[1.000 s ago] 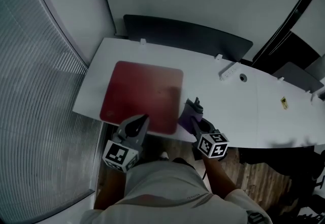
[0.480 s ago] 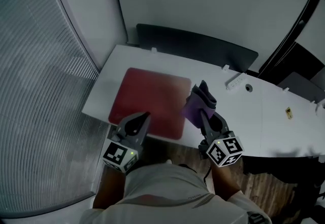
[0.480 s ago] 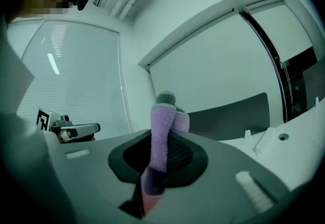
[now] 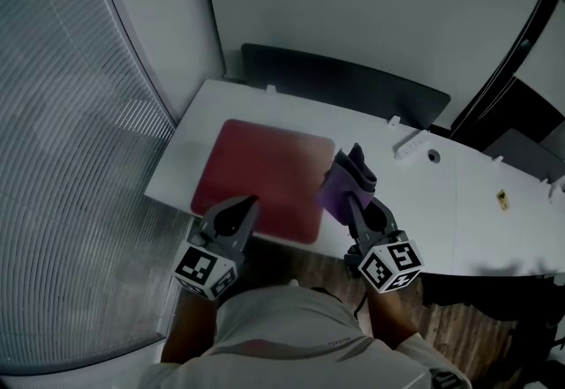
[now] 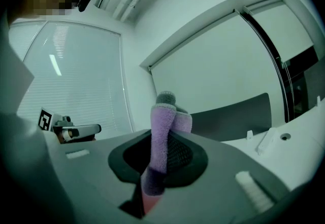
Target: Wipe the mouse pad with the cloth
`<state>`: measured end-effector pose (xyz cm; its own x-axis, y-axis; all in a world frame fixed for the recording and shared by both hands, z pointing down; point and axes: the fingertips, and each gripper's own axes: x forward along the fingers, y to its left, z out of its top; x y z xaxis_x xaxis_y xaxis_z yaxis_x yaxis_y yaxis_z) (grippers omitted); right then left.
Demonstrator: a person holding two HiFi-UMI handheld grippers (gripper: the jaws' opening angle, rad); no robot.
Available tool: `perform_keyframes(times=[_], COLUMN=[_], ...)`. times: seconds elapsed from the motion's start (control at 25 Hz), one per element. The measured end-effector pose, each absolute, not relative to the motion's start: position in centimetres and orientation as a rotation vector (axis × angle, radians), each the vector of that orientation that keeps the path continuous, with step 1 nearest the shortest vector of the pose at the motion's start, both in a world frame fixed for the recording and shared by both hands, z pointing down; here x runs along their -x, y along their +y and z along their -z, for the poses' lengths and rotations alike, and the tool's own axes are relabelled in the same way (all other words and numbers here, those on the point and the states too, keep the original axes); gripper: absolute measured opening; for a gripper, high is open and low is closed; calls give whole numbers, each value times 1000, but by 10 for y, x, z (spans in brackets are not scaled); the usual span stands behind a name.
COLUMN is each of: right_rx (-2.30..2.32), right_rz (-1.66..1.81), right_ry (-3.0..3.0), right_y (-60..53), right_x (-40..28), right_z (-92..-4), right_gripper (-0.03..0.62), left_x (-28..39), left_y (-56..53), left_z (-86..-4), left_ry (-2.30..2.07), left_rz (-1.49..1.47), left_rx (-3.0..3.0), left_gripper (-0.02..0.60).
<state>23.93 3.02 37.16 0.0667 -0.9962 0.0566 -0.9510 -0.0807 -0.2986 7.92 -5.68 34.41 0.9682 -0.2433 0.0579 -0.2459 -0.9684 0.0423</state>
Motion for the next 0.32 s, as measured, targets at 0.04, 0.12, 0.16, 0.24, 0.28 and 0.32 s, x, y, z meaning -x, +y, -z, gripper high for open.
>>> perform_keyframes(times=[0.04,0.12,0.16,0.24,0.28,0.32], right_rx=[2151,2147,2145,2141,2138,2136], right_rz=[373,388,394,402,405,407], right_ry=[1997,1996,1995,1992,1992,1992], right_y=[30,30,30,30,30,29], right_x=[-240,-241,-241,-242,-243,-244], right_z=[-372,-375,-376,-378,-378,-379], right_gripper=[48,48,48,48,48,48], left_x=[-80,-81,-81,-82,-83,-84], left_y=[-57,-57,-57,-57,-57,-57], left_z=[-343,-342,-343,-344,-345,-346], left_ry=[-384,-389,-389,-386,-383,-381], left_rz=[-83,-85,-85,-84,-83,-82], left_rx=[-3067,-3068,-3069,-3071,-3071,-3071], left_gripper=[2,3,2,2,2,2])
